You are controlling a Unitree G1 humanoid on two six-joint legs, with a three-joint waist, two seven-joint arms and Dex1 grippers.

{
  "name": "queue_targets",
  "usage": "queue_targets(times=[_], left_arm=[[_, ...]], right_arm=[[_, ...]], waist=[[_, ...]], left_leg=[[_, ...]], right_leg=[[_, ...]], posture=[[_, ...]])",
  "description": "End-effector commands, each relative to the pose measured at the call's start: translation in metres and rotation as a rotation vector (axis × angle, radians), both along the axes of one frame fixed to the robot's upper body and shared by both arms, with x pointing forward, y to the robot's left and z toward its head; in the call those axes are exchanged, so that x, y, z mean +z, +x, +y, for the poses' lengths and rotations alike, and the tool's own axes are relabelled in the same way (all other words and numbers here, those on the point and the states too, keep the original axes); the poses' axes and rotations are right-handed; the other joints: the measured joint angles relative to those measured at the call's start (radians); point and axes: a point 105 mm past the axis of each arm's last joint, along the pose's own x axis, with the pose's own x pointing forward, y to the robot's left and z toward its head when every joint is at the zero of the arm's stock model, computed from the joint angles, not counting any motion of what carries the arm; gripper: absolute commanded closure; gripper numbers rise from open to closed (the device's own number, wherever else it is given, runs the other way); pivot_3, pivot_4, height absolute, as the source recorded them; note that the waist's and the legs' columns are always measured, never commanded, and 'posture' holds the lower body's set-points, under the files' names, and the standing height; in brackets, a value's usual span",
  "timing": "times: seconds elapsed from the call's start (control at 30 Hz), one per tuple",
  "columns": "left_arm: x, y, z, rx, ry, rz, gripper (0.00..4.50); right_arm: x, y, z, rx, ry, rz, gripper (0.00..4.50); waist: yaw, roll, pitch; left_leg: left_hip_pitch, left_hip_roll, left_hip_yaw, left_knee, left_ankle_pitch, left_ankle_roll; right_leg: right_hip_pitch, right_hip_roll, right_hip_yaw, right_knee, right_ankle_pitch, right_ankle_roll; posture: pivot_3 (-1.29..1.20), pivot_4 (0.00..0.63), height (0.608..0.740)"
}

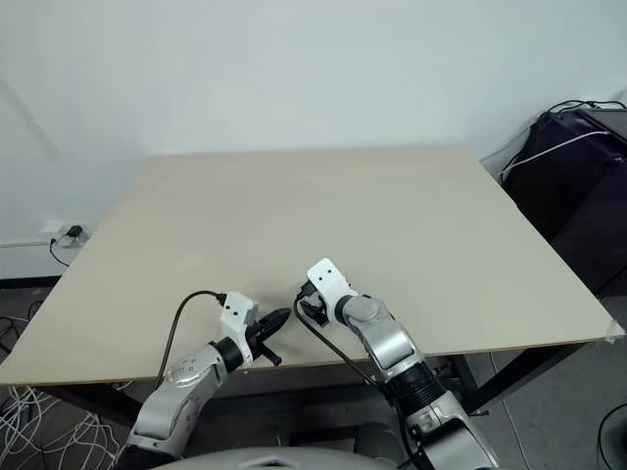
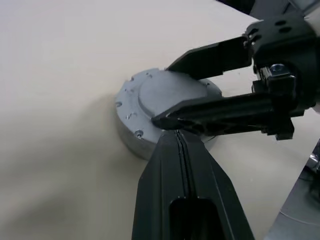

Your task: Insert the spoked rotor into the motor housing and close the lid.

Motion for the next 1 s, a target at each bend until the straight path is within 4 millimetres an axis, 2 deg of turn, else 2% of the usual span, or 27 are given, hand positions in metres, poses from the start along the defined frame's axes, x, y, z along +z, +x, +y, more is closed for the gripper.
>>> queue_targets(times=[0.03,0.2,0.43,0.67,1.0], left_arm=[[0.015,0.005,-0.001,0.010,-0.026,-0.054,4.50],[0.014,0.007,0.001,0.008,-0.013,-0.050,4.50],[0.020,0.017,0.003,0.000,-0.001,-0.074,4.50],[0.020,0.019,0.005,0.008,0.004,-0.082,4.50],[0.018,0.025,0.011,0.067,0.004,-0.070,4.50]], right_arm=[[-0.044,-0.008,-0.048,-0.189,-0.165,0.121,1.29],[-0.043,-0.004,-0.056,-0.211,-0.216,0.073,1.29],[-0.045,-0.006,-0.060,-0.245,-0.189,0.099,1.29],[-0.036,0.005,-0.064,-0.293,-0.152,0.027,1.29],[-0.043,-0.002,-0.061,-0.262,-0.179,0.109,1.29]], waist=[[0.000,0.000,0.001],[0.000,0.001,0.006],[0.001,0.001,0.009],[0.004,0.002,0.011],[0.008,0.007,0.017]], left_leg=[[0.000,0.000,0.000,0.000,0.000,0.000],[0.000,0.000,0.000,0.000,0.000,0.000],[-0.004,-0.001,-0.001,0.000,0.000,0.000],[-0.009,-0.001,-0.006,0.000,0.000,0.000],[-0.015,-0.001,-0.010,-0.001,0.000,-0.001]], right_leg=[[0.000,0.000,0.000,0.000,0.000,0.000],[0.001,-0.007,-0.002,0.000,0.000,0.000],[0.000,-0.014,-0.012,-0.001,0.000,0.000],[-0.001,-0.017,-0.022,-0.001,0.000,0.000],[-0.003,-0.019,-0.028,-0.002,0.000,0.000]], posture=[[0.00,0.000,0.740],[0.00,0.000,0.740],[0.00,0.000,0.740],[0.00,0.000,0.740],[0.00,0.000,0.740]])
